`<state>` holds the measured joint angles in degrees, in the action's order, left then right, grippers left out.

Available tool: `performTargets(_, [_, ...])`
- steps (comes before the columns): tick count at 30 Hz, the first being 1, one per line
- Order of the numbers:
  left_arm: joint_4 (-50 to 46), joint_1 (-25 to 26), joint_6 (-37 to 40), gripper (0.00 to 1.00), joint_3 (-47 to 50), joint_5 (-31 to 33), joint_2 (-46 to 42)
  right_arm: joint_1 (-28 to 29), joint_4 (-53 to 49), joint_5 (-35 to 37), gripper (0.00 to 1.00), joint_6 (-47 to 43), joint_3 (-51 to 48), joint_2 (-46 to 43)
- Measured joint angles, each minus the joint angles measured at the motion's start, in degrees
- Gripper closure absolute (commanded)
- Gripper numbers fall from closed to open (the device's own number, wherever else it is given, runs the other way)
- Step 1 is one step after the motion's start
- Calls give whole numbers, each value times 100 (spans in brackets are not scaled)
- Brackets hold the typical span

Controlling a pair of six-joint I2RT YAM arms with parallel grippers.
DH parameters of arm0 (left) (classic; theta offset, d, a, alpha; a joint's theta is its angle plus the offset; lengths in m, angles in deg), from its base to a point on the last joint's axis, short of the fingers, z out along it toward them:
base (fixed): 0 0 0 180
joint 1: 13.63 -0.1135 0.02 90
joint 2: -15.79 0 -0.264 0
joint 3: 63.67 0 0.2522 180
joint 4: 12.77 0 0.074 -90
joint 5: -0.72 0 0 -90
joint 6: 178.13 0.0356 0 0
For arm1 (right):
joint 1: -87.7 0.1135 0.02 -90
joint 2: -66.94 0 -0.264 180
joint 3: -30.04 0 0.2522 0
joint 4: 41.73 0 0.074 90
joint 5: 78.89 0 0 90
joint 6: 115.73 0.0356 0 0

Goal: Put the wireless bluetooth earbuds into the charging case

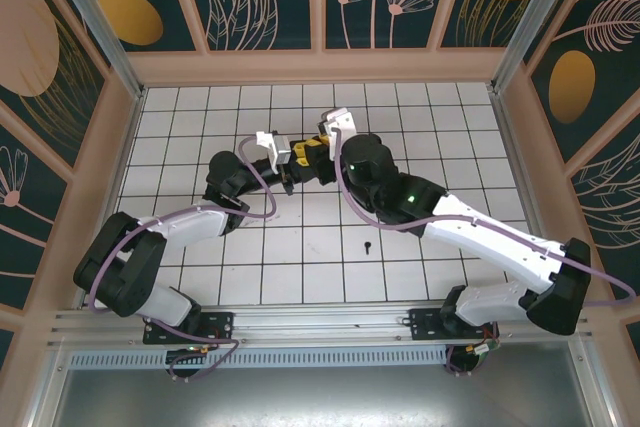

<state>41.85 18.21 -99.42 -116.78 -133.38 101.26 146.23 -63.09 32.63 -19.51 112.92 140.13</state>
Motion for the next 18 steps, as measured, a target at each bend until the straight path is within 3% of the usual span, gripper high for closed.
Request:
performTargets(9, [352,0,-162,100,0,105,144,37,-485,24,45,363,496,232])
performTargets(18, [640,11,-256,100,0,105,170,-28,-774,-46,31,684,789,286])
